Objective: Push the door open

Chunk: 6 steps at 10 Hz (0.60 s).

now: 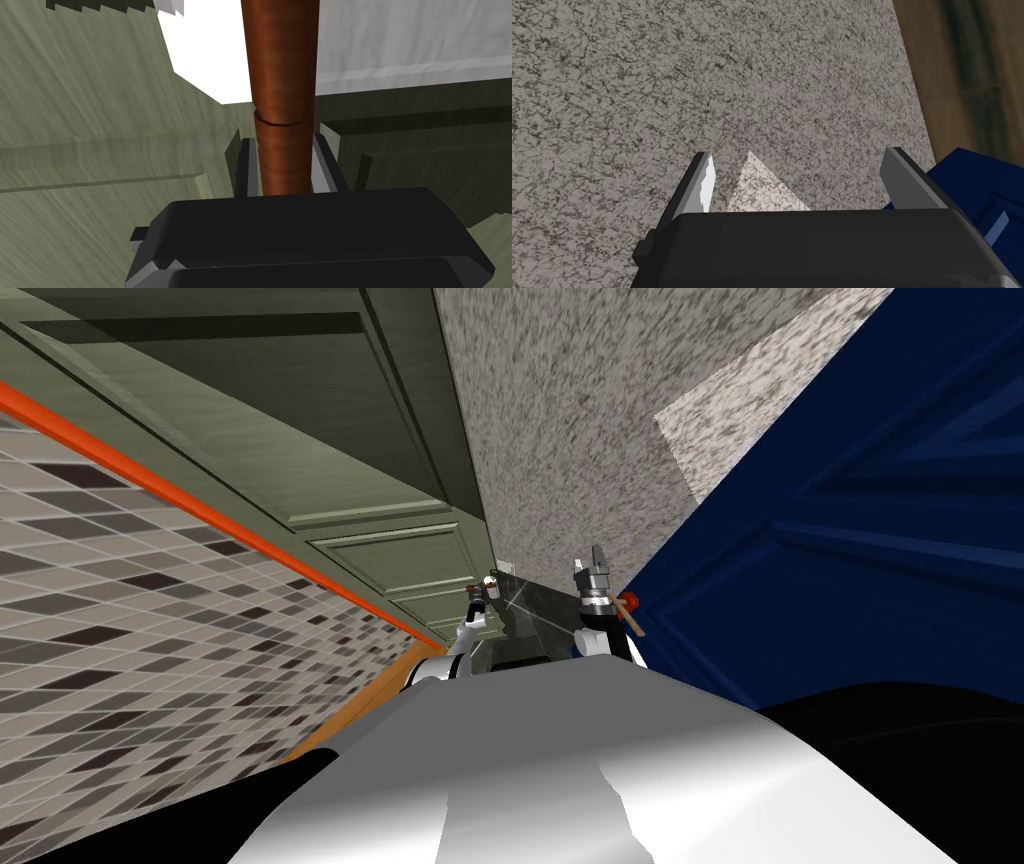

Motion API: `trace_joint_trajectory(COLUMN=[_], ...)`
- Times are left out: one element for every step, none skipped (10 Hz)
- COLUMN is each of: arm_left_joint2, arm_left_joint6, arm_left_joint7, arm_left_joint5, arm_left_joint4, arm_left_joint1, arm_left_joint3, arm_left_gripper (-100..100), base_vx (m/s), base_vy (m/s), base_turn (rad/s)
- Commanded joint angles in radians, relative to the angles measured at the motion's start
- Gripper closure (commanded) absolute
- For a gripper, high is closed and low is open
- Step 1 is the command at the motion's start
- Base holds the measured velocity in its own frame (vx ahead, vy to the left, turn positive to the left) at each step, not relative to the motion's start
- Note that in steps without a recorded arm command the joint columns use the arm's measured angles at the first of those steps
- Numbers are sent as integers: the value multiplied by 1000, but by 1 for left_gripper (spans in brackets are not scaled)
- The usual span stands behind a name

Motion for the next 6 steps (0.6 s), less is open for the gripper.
trace_joint_trajectory(arm_left_joint2=[-18, -40, -60, -48, -25, -18], arm_left_joint6=[-6, -7, -7, 2, -3, -5], arm_left_joint7=[-31, -51, -66, -54, -62, -63], arm_left_joint5=[5, 7, 8, 7, 16, 19], arm_left_joint4=[1, 1, 2, -7, 0, 4], arm_left_joint1=[-8, -10, -12, -4, -10, -12], arm_left_joint3=[25, 38, 49, 42, 37, 35], arm_left_gripper=[100, 100, 100, 100, 100, 100], base_vx=[136, 138, 142, 62, 108, 194], base_vy=[-53, -46, -73, -32, 36, 32], base_turn=[104, 106, 123, 38, 157, 167])
